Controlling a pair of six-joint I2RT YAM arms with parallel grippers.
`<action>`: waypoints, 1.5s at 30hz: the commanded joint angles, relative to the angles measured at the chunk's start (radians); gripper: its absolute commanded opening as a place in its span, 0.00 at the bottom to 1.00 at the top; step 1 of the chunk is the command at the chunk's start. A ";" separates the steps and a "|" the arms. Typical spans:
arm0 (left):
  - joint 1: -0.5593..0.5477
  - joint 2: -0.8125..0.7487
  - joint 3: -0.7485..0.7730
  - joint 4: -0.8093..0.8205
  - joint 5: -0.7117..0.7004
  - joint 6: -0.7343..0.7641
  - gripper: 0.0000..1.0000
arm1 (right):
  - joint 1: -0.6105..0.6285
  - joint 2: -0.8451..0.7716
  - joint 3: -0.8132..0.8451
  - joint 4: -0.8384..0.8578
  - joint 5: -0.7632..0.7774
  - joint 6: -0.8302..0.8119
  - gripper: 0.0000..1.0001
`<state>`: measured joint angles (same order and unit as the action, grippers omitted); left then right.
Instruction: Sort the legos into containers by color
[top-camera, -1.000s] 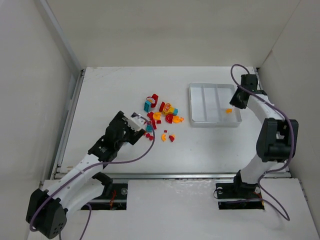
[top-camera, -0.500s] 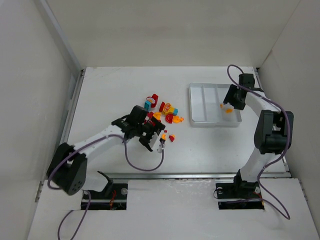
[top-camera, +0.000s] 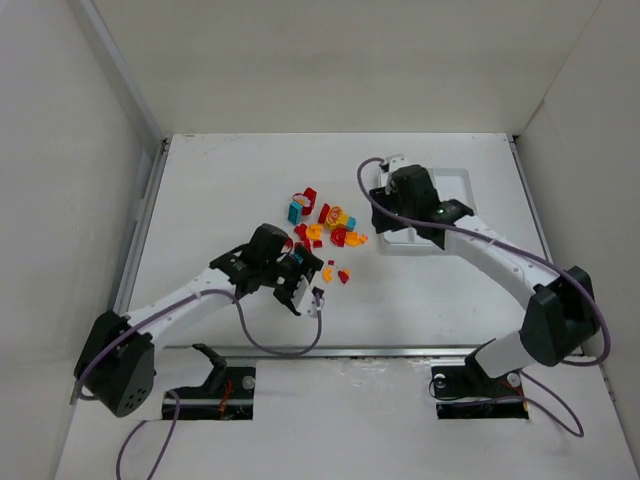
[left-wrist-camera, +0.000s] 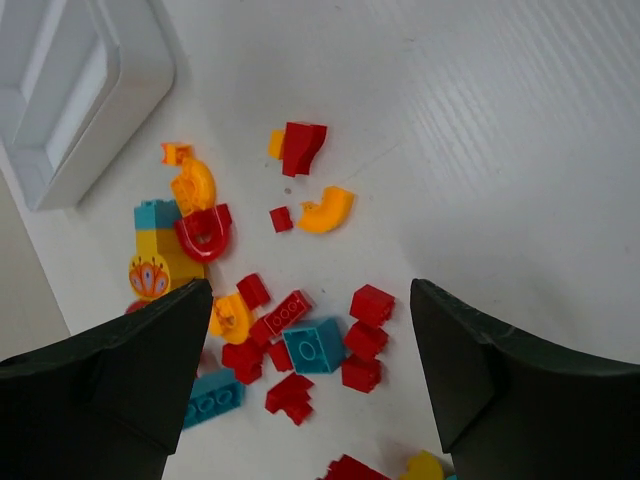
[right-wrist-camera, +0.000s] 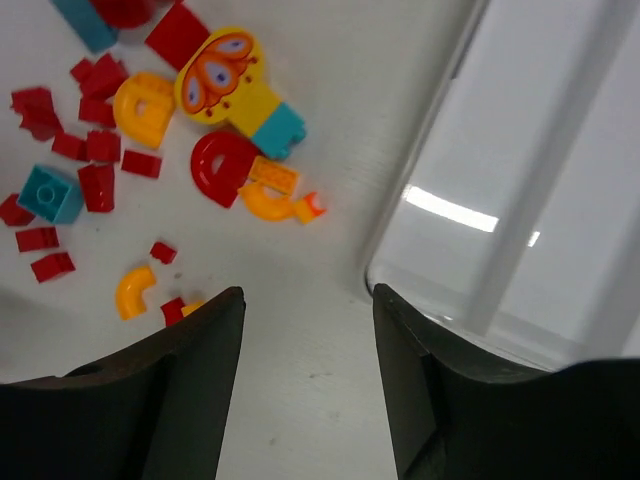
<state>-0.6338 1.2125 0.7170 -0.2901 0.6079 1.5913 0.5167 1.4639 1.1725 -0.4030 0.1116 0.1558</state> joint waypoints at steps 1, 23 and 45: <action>-0.015 -0.132 -0.089 0.193 -0.054 -0.364 0.77 | 0.075 0.090 -0.005 0.035 -0.026 -0.044 0.59; -0.087 -0.533 -0.366 0.293 -0.378 -0.879 0.77 | 0.097 0.490 0.271 -0.074 0.048 -0.101 0.38; -0.087 -0.544 -0.375 0.302 -0.398 -0.880 0.80 | 0.097 0.596 0.342 -0.132 0.062 -0.185 0.37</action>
<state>-0.7181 0.6846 0.3508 -0.0326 0.2100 0.7227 0.6094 2.0300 1.4837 -0.5247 0.1837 -0.0044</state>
